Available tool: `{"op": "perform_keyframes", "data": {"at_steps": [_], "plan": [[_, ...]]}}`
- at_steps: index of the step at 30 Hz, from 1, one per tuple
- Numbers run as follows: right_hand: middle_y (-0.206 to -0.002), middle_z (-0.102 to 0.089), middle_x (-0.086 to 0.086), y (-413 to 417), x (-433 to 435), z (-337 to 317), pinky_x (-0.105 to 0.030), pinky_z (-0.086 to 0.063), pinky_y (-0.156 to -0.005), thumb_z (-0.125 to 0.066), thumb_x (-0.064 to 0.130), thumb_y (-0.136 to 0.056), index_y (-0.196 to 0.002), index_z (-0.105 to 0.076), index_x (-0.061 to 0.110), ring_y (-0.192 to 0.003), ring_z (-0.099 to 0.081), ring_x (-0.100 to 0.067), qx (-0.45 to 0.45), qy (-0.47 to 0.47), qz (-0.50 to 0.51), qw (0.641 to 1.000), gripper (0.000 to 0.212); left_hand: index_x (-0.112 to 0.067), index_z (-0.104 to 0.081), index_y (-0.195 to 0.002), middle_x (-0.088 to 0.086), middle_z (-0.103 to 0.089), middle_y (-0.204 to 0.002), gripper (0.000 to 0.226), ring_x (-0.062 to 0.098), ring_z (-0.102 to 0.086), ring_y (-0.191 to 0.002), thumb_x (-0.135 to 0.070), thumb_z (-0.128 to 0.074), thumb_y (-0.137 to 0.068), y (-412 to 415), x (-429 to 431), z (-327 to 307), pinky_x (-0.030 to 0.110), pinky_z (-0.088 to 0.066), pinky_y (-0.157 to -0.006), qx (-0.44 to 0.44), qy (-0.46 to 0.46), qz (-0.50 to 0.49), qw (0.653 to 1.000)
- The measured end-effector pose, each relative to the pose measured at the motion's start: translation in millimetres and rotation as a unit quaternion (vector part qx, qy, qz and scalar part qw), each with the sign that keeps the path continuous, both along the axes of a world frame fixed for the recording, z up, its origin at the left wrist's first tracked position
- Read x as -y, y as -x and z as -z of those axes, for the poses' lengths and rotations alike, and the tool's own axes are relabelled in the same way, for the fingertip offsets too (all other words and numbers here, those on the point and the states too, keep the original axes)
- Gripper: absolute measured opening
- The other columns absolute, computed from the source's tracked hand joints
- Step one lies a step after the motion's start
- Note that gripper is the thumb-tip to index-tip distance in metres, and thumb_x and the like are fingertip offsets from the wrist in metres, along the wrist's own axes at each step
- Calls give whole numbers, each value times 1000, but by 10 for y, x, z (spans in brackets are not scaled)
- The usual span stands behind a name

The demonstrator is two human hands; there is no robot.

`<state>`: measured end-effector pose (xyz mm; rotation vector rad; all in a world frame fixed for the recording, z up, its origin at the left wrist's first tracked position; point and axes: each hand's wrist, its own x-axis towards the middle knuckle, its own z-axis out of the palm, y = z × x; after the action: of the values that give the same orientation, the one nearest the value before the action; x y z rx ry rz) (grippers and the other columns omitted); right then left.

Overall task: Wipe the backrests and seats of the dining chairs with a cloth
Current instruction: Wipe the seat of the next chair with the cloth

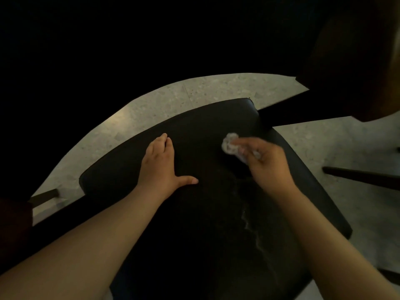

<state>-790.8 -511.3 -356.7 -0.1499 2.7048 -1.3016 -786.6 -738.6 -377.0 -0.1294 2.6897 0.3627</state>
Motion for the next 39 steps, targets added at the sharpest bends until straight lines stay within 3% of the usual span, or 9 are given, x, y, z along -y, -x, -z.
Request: {"op": "perform_keyframes", "data": {"at_steps": [7, 10, 15, 20, 23, 27, 31, 36, 39], "plan": [[-129, -60, 6, 492, 18, 205, -21, -39, -103, -55, 15, -96, -118, -65, 27, -115, -49, -1, 31, -28, 73, 996, 27, -13, -3, -154, 5, 2, -162, 127, 25, -1, -148, -67, -74, -63, -17, 2, 14, 40, -10, -118, 2, 4, 3, 1000], [-125, -57, 17, 143, -22, 252, -2, -31, -92, -56, 17, -95, -116, -63, 35, -114, -44, 11, 22, -28, 32, 999, 29, -13, -2, -154, 6, 4, -162, 126, 25, 1, -149, -64, -75, -65, -11, -27, -5, 40, -9, -118, 8, 5, 3, 1000], [-107, -54, 42, -144, -210, 90, 3, -37, -83, -50, 28, -93, -109, -56, 50, -107, -48, 23, -2, 0, 36, 999, 29, -18, 0, -154, 3, 9, -162, 119, 24, 7, -148, -58, -75, -71, -23, -104, -40, 42, -6, -120, -2, -20, 32, 999], [-129, -60, 5, 217, -538, 152, -25, -44, -100, -51, 17, -98, -123, -61, 26, -118, -55, -8, -27, -41, 156, 986, 28, -25, 3, -154, -1, 13, -161, 128, 24, 11, -148, -71, -72, -61, -91, -261, -29, 44, -2, -118, 25, -17, 81, 996], [-132, -59, 4, 175, -524, 256, -38, -42, -108, -52, 17, -98, -123, -61, 26, -123, -52, -9, 15, -35, 173, 984, 28, -25, 1, -154, 0, 11, -161, 128, 25, 10, -148, -74, -71, -60, -99, -275, 5, 45, -2, -119, 33, 3, 88, 996], [-116, -54, 32, -156, -436, 260, -12, -38, -99, -54, 23, -93, -113, -58, 44, -110, -47, 20, 22, -9, 111, 994, 29, -24, 1, -154, 2, 10, -161, 128, 26, 10, -148, -72, -72, -61, -88, -319, 6, 47, -4, -121, 38, 25, 86, 995], [-105, -51, 39, -244, -491, 165, 3, -37, -84, -53, 23, -94, -111, -55, 49, -104, -46, 25, 22, -12, 89, 996, 31, -22, 1, -154, 4, 10, -161, 128, 27, 10, -148, -68, -74, -62, -74, -355, -9, 47, -5, -121, 49, 34, 86, 995], [-125, -58, 10, 73, -630, 192, -30, -44, -100, -50, 19, -99, -122, -60, 29, -115, -54, -6, 13, -15, 202, 979, 28, -22, 1, -154, 4, 10, -161, 128, 28, 9, -148, -69, -75, -61, -78, -354, 11, 47, -4, -120, 47, 36, 88, 994], [-126, -57, 13, -95, -496, 248, -26, -40, -103, -53, 19, -96, -120, -59, 35, -118, -52, -3, 34, 3, 207, 978, 29, -22, 0, -154, 4, 9, -161, 129, 28, 9, -148, -69, -75, -60, -73, -358, 13, 48, -6, -120, 46, 42, 88, 994]]}}
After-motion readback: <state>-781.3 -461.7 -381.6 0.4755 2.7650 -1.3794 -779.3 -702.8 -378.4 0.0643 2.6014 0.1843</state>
